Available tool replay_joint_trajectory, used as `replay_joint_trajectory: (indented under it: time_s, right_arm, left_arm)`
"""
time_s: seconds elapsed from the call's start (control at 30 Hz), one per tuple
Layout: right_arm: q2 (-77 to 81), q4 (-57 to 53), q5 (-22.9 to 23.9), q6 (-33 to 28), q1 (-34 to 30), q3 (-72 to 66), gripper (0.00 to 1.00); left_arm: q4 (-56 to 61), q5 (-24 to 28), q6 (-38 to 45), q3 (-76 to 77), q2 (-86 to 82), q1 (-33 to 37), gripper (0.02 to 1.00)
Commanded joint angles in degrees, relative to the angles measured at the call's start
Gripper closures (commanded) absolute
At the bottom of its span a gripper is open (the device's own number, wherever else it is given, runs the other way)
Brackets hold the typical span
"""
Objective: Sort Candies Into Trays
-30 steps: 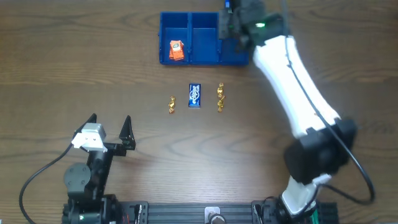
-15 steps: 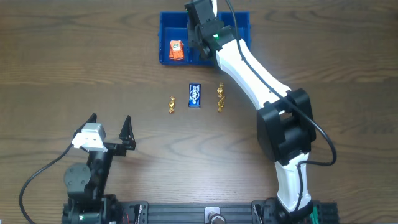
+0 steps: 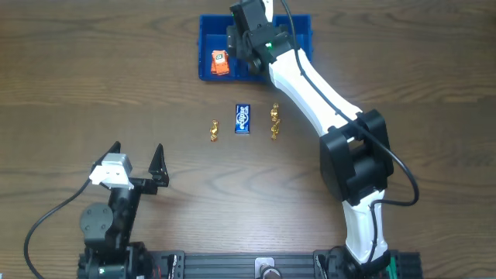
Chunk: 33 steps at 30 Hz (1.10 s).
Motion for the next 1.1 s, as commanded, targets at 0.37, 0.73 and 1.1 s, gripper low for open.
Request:
replay_joint_trajectory:
  time_s: [0.37, 0.73, 1.1]
  right_arm:
    - [-11.1, -41.0, 1.4, 14.6, 10.3, 10.6, 0.001]
    - [-6.4, -26.0, -6.7, 21.1, 12.2, -15.7, 0.001]
    - [-0.7, -20.1, -7.1, 21.1, 12.8, -15.7, 0.001]
  left_arm:
    - [-1.8, 1.4, 0.4, -1.2, -0.3, -0.2, 0.023]
    - [-1.8, 1.4, 0.4, -1.2, -0.3, -0.2, 0.020]
    - [-1.8, 1.4, 0.4, -1.2, -0.3, -0.2, 0.020]
